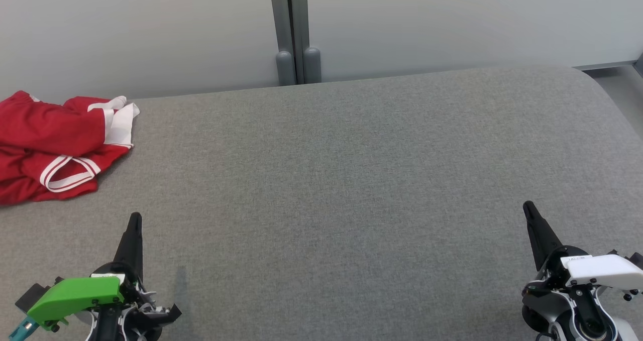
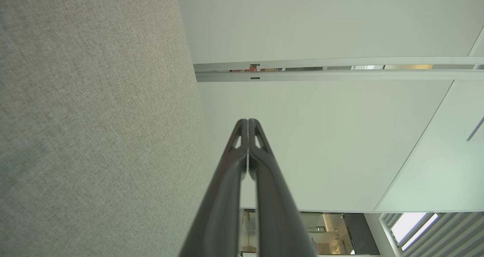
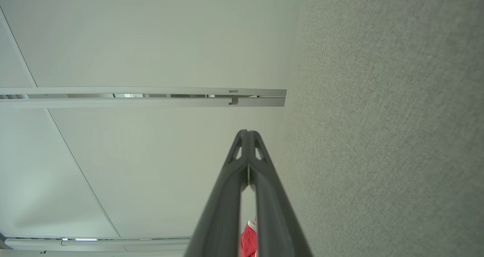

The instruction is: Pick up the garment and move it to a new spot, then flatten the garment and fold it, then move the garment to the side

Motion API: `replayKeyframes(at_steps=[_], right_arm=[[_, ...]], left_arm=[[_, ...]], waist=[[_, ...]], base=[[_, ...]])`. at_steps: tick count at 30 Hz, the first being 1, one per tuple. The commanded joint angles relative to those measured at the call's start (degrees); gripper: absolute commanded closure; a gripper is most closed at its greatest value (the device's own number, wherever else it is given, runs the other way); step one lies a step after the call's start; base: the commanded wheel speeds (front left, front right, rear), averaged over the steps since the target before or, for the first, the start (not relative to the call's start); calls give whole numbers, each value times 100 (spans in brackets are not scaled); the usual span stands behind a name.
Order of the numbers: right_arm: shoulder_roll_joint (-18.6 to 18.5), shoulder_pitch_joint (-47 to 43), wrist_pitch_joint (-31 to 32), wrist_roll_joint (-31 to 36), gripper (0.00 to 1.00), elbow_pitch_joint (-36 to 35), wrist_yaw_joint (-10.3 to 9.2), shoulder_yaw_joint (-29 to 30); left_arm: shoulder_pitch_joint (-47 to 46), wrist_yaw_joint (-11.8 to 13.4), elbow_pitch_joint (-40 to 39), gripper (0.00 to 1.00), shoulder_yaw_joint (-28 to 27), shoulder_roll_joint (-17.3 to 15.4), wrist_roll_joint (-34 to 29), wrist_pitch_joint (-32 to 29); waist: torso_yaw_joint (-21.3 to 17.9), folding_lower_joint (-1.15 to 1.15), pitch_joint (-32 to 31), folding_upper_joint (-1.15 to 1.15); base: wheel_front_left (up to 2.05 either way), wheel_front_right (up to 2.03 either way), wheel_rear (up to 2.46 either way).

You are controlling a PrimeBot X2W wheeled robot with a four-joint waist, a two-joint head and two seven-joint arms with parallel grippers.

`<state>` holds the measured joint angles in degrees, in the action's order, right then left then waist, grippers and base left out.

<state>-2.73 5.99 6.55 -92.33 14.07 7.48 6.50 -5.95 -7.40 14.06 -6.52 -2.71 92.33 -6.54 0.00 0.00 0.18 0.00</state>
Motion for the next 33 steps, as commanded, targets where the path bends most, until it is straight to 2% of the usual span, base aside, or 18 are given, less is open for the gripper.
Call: replayKeyframes(at_steps=[1,14,15,19,33], right_arm=[[-31,46,12,-18,100,-18,2,8],[-31,46,12,-18,100,-18,2,8],[4,-8,0,1,0,18,0,-3],[60,-155,-13,7,0,187,-1,-27],[43,-233,-407,382,0,146,-1,-209]], left_arm=[[-67,-24,-9,100,-11,-34,18,-13],[-68,-24,-9,100,-11,-35,18,-13],[6,1,15,0,3,3,0,1],[149,4,183,0,34,35,-4,17],[262,1,-9,0,387,23,-292,410]], waist=[[0,0,0,0],[0,0,0,0],[0,0,0,0],[0,0,0,0],[2,0,-23,0]], base=[[0,0,0],[0,0,0],[0,0,0],[0,0,0],[0,0,0]])
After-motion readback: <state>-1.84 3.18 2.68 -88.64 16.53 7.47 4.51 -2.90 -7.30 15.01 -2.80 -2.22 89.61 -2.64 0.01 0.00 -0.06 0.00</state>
